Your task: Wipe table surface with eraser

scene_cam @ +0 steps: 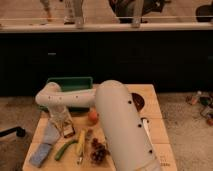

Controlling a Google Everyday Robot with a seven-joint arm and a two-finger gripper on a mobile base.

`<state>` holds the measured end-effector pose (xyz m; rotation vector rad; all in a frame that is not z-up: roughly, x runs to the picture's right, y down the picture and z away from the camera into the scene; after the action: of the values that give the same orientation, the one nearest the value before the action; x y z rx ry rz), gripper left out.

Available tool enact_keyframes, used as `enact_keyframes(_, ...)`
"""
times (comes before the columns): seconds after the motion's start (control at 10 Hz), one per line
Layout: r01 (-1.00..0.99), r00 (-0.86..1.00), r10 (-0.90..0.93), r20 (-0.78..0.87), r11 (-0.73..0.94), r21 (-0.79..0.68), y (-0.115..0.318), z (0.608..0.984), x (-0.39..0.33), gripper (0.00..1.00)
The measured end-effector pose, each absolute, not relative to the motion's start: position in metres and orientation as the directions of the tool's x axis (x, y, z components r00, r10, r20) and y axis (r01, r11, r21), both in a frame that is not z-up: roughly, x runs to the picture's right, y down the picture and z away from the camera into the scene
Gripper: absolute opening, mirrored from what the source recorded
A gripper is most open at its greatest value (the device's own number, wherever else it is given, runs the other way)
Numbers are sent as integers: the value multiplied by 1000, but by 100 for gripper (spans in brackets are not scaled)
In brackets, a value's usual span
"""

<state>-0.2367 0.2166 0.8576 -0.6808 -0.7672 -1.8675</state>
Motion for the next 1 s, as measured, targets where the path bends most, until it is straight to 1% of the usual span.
enact_keyframes(0.3, 919, -375, -565, 735, -333, 213, 217, 858, -237, 1)
enact_keyframes(0.4, 919, -375, -565, 735, -333, 213, 217, 858, -237, 4)
enact_keyframes(0.5, 919, -375, -565, 735, -333, 213, 217, 858, -237, 13)
enact_keyframes(0.6, 919, -375, -565, 735, -333, 213, 217, 858, -237, 25)
enact_keyframes(0.7, 919, -375, -565, 735, -333, 213, 217, 858, -237, 33)
enact_keyframes(0.8, 919, -375, -565, 735, -333, 213, 217, 858, -237, 45)
enact_keyframes(1.0, 918, -375, -565, 735, -334, 212, 217, 858, -236, 65)
